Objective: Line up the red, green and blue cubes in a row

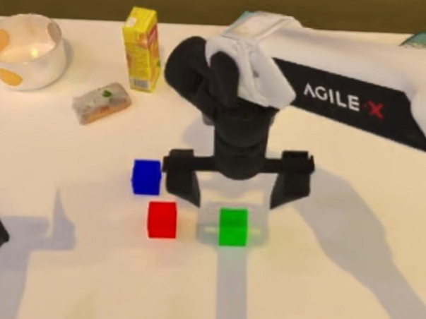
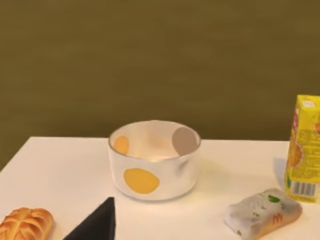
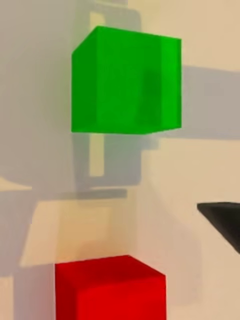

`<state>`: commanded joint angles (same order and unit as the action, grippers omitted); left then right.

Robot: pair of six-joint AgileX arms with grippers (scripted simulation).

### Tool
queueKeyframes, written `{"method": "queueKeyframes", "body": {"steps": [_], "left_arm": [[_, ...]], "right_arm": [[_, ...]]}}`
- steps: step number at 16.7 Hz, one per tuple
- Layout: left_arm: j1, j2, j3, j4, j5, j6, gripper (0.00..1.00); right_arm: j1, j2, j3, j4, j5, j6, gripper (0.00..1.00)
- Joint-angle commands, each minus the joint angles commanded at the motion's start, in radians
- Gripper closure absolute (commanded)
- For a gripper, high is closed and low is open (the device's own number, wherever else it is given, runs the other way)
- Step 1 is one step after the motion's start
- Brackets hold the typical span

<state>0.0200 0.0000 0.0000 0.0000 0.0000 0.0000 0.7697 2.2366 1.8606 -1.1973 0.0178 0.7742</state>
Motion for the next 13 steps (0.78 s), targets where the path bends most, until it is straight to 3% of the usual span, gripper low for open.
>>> {"method": "queueKeyframes", "body": {"steps": [7, 13], "left_arm": [[-0.003, 0.009, 0.008, -0.006, 0.001, -0.002, 0.00], [-0.065, 0.256, 0.244, -0.156, 0.005, -0.058, 0.00]], "right_arm": [[-0.008, -0.015, 0.006, -0.009, 0.002, -0.006, 0.00], [-0.104, -0.262, -0.202, 0.126, 0.056, -0.117, 0.00]]}}
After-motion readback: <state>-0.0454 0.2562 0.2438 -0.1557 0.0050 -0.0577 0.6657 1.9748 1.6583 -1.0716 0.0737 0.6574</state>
